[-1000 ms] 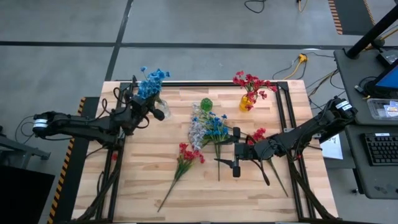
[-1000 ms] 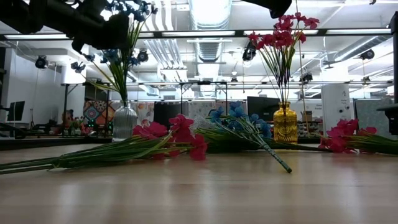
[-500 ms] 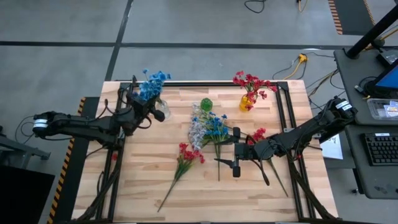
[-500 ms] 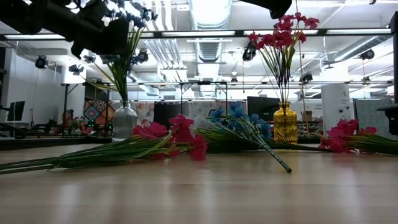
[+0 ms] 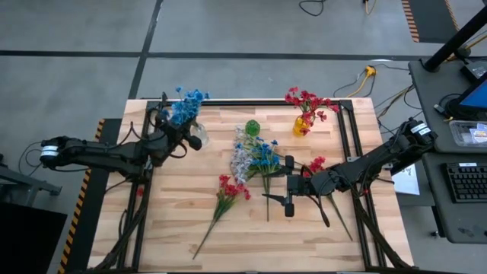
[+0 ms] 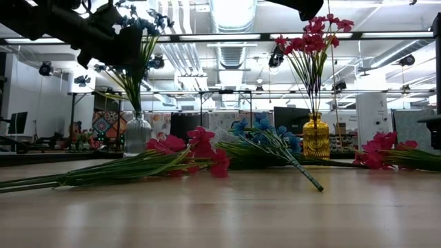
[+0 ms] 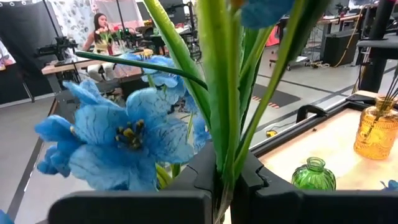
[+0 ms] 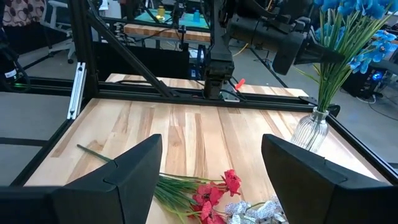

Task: Sort flowers into vase by color
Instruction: Put the blue flowers into the transparent vase

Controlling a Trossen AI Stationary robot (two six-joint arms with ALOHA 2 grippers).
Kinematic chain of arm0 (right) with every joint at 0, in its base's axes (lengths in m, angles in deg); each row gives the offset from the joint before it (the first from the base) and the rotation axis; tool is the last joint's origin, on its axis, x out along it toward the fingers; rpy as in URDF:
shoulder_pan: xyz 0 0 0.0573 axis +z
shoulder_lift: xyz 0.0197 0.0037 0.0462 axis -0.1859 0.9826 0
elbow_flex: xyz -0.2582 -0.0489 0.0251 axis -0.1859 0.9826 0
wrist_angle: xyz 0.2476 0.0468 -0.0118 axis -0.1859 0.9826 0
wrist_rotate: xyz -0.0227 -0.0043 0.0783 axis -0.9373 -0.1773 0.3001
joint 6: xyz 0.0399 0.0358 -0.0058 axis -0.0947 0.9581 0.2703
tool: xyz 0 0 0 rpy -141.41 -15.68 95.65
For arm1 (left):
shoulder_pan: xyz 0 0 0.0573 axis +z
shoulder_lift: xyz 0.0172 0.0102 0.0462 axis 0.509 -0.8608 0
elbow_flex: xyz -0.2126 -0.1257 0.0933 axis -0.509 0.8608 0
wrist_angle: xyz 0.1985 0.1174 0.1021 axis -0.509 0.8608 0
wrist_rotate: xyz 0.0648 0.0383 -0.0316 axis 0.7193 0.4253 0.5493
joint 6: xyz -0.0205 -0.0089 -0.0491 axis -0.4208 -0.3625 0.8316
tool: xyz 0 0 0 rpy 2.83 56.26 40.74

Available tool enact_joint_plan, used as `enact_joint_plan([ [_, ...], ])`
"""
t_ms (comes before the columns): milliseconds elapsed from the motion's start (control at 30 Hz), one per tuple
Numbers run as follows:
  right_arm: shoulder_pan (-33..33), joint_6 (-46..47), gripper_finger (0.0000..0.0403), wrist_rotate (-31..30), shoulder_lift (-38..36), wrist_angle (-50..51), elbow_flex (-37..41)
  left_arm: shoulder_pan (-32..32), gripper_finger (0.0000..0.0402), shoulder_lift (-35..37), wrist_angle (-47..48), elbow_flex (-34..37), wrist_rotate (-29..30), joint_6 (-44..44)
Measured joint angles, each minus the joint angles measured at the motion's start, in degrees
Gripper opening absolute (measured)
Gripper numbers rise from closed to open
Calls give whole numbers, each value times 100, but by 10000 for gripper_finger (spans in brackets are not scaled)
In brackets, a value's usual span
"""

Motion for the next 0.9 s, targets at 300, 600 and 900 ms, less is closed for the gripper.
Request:
enact_joint_plan([
  [300,0,0,270,2,0,-2,0,118,0,-4,92,78,0,258],
  [600,0,2,273,2,0,-2,-1,118,0,-2,95,332,0,494],
  [900,0,2,272,2,0,-2,0,118,0,-2,86,388,-2,639],
])
